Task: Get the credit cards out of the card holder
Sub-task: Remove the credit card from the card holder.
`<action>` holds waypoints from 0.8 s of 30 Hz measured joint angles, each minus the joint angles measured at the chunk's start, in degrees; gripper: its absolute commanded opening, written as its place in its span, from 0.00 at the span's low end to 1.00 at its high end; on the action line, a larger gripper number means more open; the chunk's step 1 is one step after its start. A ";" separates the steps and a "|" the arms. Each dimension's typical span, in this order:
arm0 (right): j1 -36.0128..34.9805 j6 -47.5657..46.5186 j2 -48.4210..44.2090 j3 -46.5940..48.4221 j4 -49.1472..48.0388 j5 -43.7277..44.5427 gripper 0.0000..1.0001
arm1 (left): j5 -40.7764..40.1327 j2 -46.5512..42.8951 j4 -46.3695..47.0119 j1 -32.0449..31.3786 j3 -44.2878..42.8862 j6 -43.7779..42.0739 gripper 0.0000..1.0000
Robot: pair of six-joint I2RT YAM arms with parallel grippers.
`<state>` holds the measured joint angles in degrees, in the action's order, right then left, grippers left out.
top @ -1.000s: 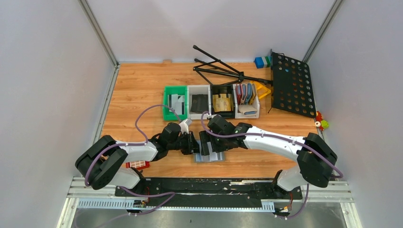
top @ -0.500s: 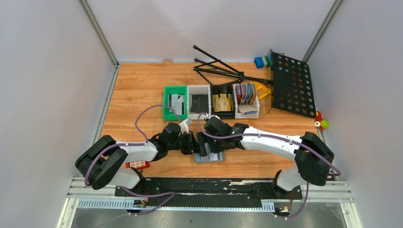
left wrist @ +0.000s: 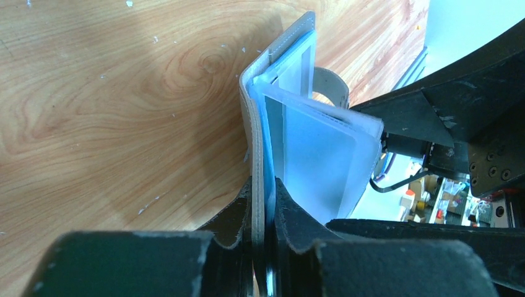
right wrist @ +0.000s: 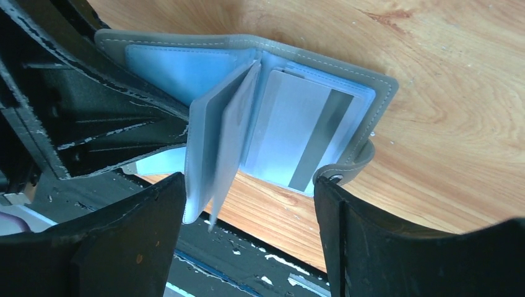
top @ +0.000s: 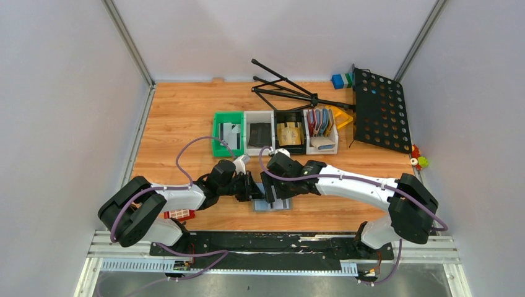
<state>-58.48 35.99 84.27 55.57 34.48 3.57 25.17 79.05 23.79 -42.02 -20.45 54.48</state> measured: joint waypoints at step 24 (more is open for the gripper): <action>-0.59 -0.66 -0.15 1.22 2.40 1.31 0.76 | 0.26 0.00 -0.02 0.00 0.00 0.00 0.16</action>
<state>-59.07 35.33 84.12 56.80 36.88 4.89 25.43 79.05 23.77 -42.02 -20.45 54.48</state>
